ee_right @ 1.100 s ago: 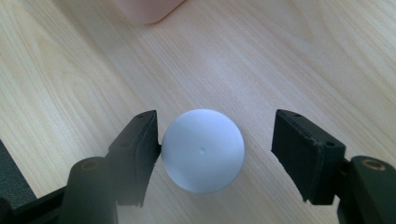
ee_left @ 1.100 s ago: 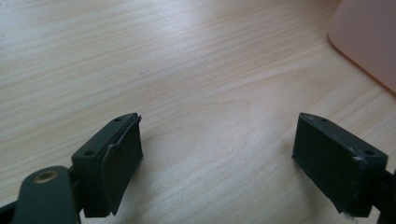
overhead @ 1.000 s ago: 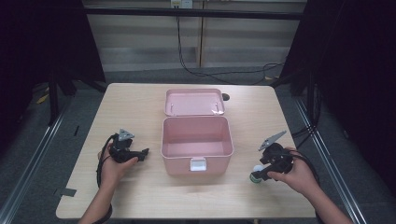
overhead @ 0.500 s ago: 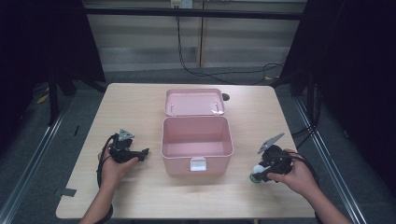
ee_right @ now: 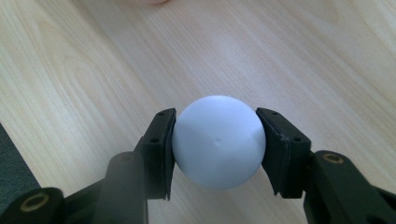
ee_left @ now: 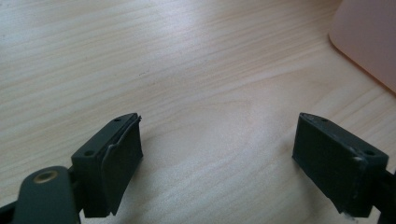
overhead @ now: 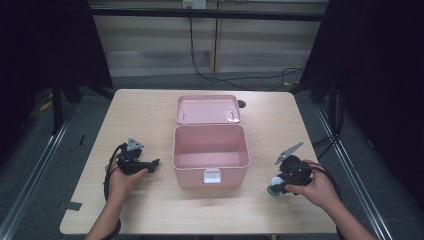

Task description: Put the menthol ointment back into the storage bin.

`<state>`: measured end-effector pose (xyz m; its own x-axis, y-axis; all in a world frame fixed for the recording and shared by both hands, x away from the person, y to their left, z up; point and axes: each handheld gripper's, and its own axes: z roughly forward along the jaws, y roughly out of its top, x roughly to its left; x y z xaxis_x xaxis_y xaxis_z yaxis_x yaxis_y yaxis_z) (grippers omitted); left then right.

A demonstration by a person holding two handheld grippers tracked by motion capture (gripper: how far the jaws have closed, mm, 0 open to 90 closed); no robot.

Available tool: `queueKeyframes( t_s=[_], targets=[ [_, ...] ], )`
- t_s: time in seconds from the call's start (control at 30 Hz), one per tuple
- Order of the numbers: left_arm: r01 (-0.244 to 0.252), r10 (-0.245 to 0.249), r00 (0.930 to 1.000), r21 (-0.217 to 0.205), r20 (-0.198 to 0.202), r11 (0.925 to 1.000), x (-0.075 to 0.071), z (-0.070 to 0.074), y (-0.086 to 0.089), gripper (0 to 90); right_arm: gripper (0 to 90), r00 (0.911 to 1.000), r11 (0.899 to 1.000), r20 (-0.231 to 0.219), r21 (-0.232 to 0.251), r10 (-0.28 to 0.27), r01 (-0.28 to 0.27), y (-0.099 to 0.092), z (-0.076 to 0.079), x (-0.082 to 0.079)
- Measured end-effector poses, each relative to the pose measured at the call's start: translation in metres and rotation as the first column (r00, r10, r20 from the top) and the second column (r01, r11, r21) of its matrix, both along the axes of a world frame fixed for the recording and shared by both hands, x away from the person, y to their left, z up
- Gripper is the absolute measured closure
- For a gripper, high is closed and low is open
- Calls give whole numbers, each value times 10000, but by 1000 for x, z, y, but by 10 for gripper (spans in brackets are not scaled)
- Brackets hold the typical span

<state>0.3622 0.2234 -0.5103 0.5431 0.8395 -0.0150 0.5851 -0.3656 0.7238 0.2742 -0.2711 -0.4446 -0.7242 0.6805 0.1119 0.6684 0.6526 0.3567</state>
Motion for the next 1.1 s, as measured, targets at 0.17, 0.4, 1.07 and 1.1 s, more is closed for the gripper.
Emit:
queueKeyframes(
  t_s=[0.17, 0.4, 1.07, 1.1],
  targets=[
    [-1, 1, 10000, 1, 2, 10000, 0, 0, 0, 151, 499, 9998, 9998, -102, -65, -179, 178, 2, 0, 1],
    [-3, 3, 10000, 21, -7, 10000, 0, 0, 0, 151, 502, 9997, 9991, -222, -418, -109, 100, 4, 3, 2],
    [7, -7, 10000, -16, 4, 10000, 0, 0, -1, 141, 504, 9944, 9984, -940, -340, -475, 445, 10, 40, 16],
    [7, -7, 10000, -21, -3, 10000, 0, 0, -1, 140, 504, 9949, 9987, -913, -319, -435, 408, 10, 42, 17]
  ],
)
